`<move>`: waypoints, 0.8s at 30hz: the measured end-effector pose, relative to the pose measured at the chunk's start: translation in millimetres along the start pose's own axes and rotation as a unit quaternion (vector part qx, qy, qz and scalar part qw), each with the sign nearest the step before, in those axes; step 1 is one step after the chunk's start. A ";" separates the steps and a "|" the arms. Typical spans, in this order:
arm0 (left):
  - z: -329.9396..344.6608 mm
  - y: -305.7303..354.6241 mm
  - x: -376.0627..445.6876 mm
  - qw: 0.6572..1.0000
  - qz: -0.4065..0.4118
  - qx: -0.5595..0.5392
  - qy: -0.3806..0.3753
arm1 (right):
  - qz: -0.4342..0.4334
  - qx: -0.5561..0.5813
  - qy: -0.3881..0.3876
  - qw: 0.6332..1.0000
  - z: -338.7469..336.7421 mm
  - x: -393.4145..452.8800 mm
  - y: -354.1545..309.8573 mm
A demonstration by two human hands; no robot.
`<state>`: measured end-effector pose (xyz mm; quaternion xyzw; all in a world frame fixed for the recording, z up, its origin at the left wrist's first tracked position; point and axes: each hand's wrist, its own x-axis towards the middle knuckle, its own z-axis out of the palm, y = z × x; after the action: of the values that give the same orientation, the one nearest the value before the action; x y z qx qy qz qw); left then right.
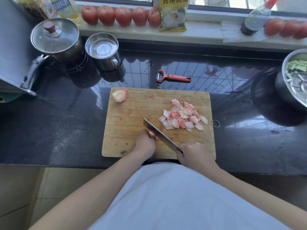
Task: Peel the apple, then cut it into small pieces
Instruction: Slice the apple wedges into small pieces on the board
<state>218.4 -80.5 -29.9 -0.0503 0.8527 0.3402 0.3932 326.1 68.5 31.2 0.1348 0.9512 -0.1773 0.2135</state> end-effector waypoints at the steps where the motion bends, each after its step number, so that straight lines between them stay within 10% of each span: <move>1: 0.3 0.3 -0.8 1.000 0.000 0.000 0.002 | -0.001 0.002 0.001 1.000 0.5 0.1 0.3; 24: -2.5 0.9 -4.8 1.000 0.016 -0.003 -0.022 | -0.014 -0.003 0.018 1.000 24.1 34.8 -19.0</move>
<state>219.8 -82.3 -24.9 -0.0302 0.8435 0.3500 0.4063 298.1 48.1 0.3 0.1239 0.9572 -0.1754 0.1942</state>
